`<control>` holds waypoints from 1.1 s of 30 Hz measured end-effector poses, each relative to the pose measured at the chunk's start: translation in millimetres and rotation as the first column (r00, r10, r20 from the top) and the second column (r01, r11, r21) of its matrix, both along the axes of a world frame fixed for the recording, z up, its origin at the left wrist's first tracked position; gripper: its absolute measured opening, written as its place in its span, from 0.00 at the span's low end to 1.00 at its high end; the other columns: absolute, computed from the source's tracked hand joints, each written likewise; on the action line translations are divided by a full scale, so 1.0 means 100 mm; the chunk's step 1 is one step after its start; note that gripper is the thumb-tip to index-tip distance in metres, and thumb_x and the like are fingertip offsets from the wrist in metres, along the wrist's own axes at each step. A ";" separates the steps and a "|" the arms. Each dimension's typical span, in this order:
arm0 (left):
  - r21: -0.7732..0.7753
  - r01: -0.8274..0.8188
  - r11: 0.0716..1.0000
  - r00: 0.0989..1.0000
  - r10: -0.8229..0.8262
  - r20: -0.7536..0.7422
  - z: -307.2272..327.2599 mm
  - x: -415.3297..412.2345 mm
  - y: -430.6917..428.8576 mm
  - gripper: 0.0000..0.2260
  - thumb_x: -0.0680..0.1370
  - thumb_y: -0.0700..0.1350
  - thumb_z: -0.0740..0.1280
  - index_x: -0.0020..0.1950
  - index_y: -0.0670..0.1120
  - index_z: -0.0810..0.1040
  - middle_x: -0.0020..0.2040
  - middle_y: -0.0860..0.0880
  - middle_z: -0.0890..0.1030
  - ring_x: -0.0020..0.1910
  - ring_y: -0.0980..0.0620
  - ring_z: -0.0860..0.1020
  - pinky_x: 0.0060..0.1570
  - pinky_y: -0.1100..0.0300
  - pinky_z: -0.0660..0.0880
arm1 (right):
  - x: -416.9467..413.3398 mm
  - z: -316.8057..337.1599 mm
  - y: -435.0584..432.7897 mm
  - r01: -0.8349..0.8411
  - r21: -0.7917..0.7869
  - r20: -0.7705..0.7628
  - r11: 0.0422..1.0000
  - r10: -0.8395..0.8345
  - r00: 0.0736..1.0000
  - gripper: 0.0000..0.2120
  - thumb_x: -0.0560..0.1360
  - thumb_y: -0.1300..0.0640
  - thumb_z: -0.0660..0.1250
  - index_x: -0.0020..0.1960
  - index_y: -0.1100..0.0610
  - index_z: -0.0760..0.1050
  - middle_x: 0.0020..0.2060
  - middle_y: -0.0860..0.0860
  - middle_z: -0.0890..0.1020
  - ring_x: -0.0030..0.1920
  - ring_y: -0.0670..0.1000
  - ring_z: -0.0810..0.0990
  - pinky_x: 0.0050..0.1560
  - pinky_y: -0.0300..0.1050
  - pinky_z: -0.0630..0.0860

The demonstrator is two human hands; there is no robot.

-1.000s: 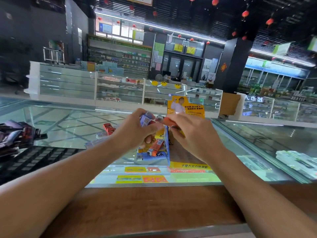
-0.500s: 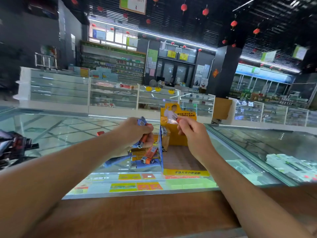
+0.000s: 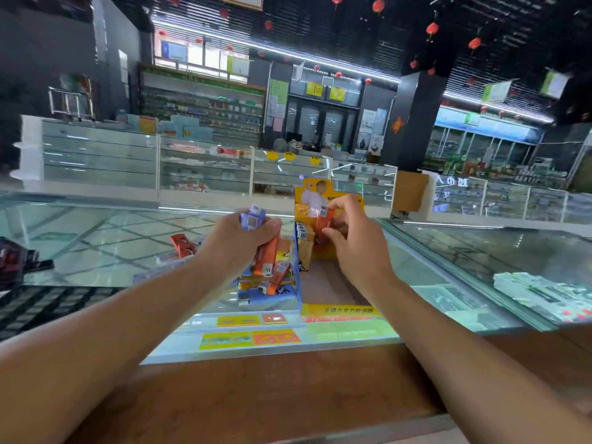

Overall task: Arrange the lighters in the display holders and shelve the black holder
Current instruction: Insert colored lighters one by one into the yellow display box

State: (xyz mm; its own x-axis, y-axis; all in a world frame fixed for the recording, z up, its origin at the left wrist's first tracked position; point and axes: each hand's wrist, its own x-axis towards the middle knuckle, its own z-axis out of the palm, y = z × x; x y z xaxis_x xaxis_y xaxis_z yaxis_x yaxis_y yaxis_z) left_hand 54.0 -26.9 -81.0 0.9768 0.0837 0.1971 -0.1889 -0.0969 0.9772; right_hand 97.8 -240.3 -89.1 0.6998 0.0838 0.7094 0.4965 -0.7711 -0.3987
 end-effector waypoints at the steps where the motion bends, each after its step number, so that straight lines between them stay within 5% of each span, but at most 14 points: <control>1: -0.009 0.013 1.000 1.000 -0.013 0.019 0.00 -0.01 0.00 0.14 0.79 0.53 0.74 0.48 0.42 0.83 0.47 0.37 0.87 0.42 0.41 0.83 0.60 0.37 0.80 | -0.01 -0.02 0.01 0.017 -0.024 0.007 1.000 -0.016 1.000 0.15 0.81 0.56 0.72 0.61 0.44 0.69 0.51 0.46 0.86 0.51 0.53 0.85 0.50 0.57 0.81; 6: -0.166 0.011 0.986 1.000 -0.008 0.017 -0.01 -0.01 -0.02 0.10 0.81 0.46 0.72 0.50 0.39 0.81 0.43 0.37 0.86 0.39 0.44 0.86 0.51 0.46 0.85 | -0.03 -0.06 0.06 0.115 -0.209 0.099 0.971 -0.097 0.990 0.10 0.81 0.57 0.69 0.61 0.50 0.75 0.53 0.50 0.83 0.53 0.56 0.81 0.45 0.53 0.78; 15: -0.333 0.014 0.943 1.000 -0.020 -0.013 0.02 -0.04 -0.01 0.10 0.81 0.42 0.72 0.58 0.36 0.78 0.41 0.41 0.87 0.42 0.43 0.88 0.45 0.53 0.86 | -0.02 -0.08 0.02 0.106 -0.126 0.034 0.986 -0.103 0.994 0.09 0.81 0.51 0.70 0.61 0.48 0.79 0.46 0.49 0.87 0.45 0.53 0.85 0.43 0.50 0.81; 19: -0.299 0.007 0.954 1.000 -0.008 -0.002 -0.02 -0.03 -0.01 0.11 0.80 0.43 0.73 0.56 0.36 0.79 0.44 0.40 0.87 0.41 0.44 0.88 0.47 0.52 0.85 | -0.06 -0.04 0.06 0.199 -0.216 0.050 0.956 -0.193 0.980 0.10 0.83 0.51 0.66 0.65 0.47 0.76 0.49 0.47 0.86 0.48 0.54 0.84 0.40 0.46 0.73; 22: -0.207 -0.036 0.978 0.999 0.042 0.023 -0.02 -0.02 0.02 0.10 0.79 0.46 0.74 0.50 0.40 0.81 0.39 0.42 0.83 0.31 0.51 0.79 0.34 0.58 0.78 | -0.16 0.01 0.08 0.044 -0.098 0.202 0.994 -0.023 0.979 0.07 0.86 0.49 0.61 0.60 0.49 0.75 0.45 0.44 0.83 0.43 0.48 0.81 0.38 0.46 0.72; 26: -0.264 -0.048 0.963 0.997 0.062 0.047 0.00 -0.02 0.05 0.08 0.79 0.47 0.74 0.46 0.44 0.81 0.35 0.46 0.76 0.28 0.54 0.70 0.27 0.61 0.69 | -0.33 0.05 0.13 -0.372 0.034 0.067 0.927 0.370 0.927 0.06 0.84 0.47 0.66 0.55 0.49 0.76 0.36 0.47 0.82 0.35 0.50 0.79 0.36 0.48 0.74; 28: -0.283 -0.026 0.959 0.996 0.050 0.078 0.01 -0.04 0.05 0.08 0.79 0.46 0.74 0.45 0.44 0.80 0.32 0.47 0.75 0.27 0.54 0.70 0.26 0.62 0.69 | -0.38 0.07 0.18 -0.419 0.087 -0.002 0.904 0.421 0.907 0.08 0.80 0.50 0.73 0.55 0.51 0.78 0.38 0.48 0.83 0.38 0.48 0.81 0.39 0.40 0.75; 33: -0.152 -0.073 0.986 0.992 0.087 0.086 0.01 -0.05 0.06 0.09 0.79 0.46 0.74 0.43 0.44 0.80 0.28 0.49 0.74 0.26 0.53 0.69 0.25 0.62 0.69 | -0.36 0.12 0.21 -0.432 0.396 0.056 0.810 0.448 0.892 0.06 0.78 0.58 0.76 0.52 0.56 0.81 0.40 0.51 0.85 0.40 0.52 0.85 0.41 0.45 0.83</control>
